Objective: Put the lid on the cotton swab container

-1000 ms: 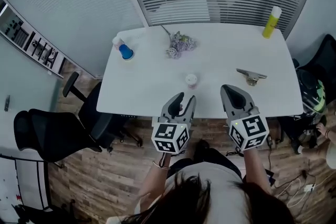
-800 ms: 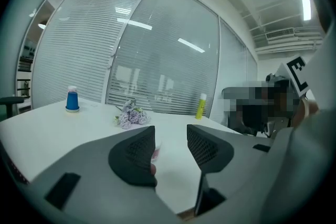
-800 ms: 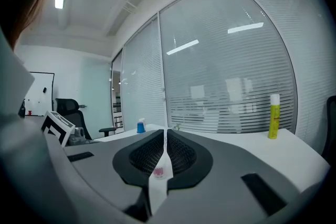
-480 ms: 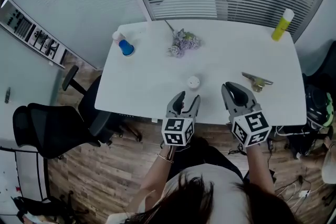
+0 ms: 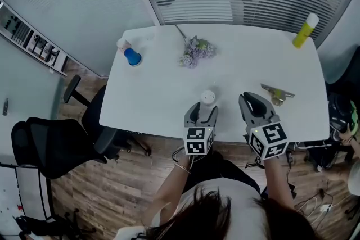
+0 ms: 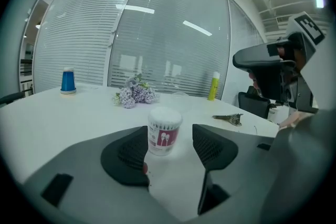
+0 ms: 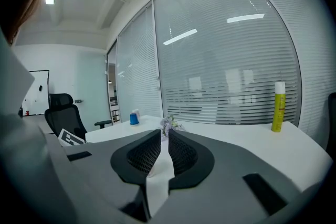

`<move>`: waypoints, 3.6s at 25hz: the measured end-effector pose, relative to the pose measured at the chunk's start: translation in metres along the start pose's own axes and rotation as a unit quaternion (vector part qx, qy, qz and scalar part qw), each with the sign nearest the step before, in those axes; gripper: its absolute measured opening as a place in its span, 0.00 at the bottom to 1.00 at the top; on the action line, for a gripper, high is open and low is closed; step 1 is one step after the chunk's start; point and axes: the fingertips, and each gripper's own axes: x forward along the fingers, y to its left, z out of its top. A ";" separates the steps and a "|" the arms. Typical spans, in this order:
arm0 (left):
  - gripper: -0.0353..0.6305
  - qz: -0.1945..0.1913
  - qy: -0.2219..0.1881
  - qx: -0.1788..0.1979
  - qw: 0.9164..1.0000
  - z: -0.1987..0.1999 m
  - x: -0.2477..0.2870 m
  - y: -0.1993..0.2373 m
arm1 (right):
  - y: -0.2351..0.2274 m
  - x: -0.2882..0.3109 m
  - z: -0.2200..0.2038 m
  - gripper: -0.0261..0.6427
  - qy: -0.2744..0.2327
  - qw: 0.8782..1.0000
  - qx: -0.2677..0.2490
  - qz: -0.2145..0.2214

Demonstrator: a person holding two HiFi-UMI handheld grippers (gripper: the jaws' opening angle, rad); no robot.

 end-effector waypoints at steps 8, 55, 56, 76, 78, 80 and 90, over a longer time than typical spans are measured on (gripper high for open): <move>0.48 0.011 0.012 0.028 0.999 -0.004 0.023 0.009 | -0.013 0.019 -0.008 0.14 0.017 1.000 0.006 -0.008; 0.43 -0.010 -0.086 0.091 0.992 0.089 -0.019 0.014 | -0.003 0.064 -0.003 0.13 0.008 0.993 0.110 0.028; 0.43 -0.014 -0.089 0.094 0.991 0.094 -0.021 0.013 | -0.003 0.065 -0.001 0.13 0.005 0.993 0.115 0.029; 0.43 -0.092 -0.102 0.139 0.981 0.139 -0.042 0.008 | 0.000 0.079 0.049 0.09 -0.065 0.973 0.210 0.070; 0.43 -0.098 -0.101 0.144 0.980 0.140 -0.043 0.008 | 0.000 0.078 0.055 0.09 -0.075 0.970 0.217 0.074; 0.43 -0.104 -0.099 0.148 0.979 0.139 -0.044 0.007 | 0.001 0.077 0.061 0.09 -0.083 0.969 0.221 0.077; 0.43 -0.129 -0.079 0.159 0.976 0.131 -0.039 0.008 | 0.014 0.078 0.080 0.09 -0.102 0.966 0.218 0.096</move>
